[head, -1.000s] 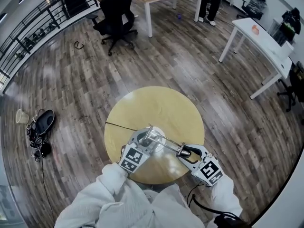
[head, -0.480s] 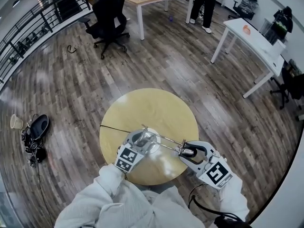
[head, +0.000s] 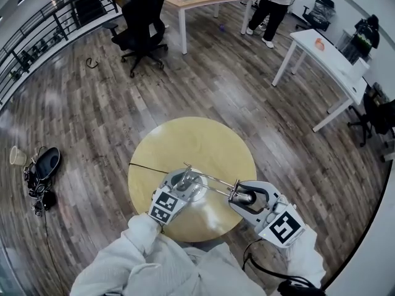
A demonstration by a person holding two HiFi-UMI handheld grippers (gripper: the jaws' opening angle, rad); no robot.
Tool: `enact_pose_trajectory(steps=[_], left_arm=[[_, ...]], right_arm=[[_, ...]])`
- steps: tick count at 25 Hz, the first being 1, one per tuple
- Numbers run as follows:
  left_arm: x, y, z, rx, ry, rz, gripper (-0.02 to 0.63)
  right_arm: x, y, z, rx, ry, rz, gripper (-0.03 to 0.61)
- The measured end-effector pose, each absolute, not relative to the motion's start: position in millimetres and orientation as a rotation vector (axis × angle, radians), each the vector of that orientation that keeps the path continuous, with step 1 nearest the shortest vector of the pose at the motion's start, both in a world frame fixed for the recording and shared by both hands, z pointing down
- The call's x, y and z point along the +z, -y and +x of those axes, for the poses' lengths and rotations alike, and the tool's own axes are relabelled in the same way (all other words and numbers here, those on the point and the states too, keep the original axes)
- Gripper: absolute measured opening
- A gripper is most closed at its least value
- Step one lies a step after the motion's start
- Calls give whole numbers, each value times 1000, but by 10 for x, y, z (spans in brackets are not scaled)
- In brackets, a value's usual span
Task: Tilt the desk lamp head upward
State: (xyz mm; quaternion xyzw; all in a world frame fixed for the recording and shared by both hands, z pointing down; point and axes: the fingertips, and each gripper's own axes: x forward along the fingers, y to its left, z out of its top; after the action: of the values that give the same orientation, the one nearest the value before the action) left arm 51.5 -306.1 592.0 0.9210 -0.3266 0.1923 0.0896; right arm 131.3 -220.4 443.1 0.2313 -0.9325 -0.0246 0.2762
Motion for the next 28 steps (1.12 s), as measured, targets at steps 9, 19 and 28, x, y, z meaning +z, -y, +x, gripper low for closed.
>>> enact_pose_trajectory(steps=[9,19,28], left_arm=[[6005,3046,525,582,980,2750,130],[5996,3045,525,586,1002,2738,129],[5982,3042,536,565,1027,2723,129]], right_arm=[[4161,2194,1177,-133,2605,625,189],[3718,2341,845,-209,2643,516,172],[3373,2527,421,-244,2658,450,166]])
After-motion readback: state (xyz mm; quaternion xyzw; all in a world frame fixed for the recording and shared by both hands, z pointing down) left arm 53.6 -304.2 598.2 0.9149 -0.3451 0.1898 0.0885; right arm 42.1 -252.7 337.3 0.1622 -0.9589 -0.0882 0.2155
